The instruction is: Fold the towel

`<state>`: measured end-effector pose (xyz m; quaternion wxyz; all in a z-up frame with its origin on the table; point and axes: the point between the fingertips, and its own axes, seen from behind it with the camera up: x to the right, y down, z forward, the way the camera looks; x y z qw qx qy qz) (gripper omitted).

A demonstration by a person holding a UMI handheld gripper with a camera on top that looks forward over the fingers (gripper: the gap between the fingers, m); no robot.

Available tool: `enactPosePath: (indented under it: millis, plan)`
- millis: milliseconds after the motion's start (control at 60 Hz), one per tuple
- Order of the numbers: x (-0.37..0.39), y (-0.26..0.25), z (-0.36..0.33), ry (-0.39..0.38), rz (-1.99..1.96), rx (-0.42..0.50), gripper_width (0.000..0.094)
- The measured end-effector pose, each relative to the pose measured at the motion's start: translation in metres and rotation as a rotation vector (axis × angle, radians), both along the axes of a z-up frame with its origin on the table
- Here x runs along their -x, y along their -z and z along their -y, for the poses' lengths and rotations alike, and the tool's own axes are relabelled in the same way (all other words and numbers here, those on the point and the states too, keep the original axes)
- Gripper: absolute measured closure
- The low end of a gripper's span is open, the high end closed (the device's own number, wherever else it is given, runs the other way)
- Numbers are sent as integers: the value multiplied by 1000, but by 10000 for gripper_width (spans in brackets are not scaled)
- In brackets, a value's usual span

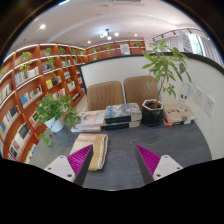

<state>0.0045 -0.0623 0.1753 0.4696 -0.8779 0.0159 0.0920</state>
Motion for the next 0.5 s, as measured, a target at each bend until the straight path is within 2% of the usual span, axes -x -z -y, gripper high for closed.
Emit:
enactPosePath:
  millis: [100,233,500]
  plan:
    - [-17,-31,26,-18,11,-26,94]
    - [-40,-55,55,1,36,-63,90]
    - [-65,-45,93,21,67,-46,93]
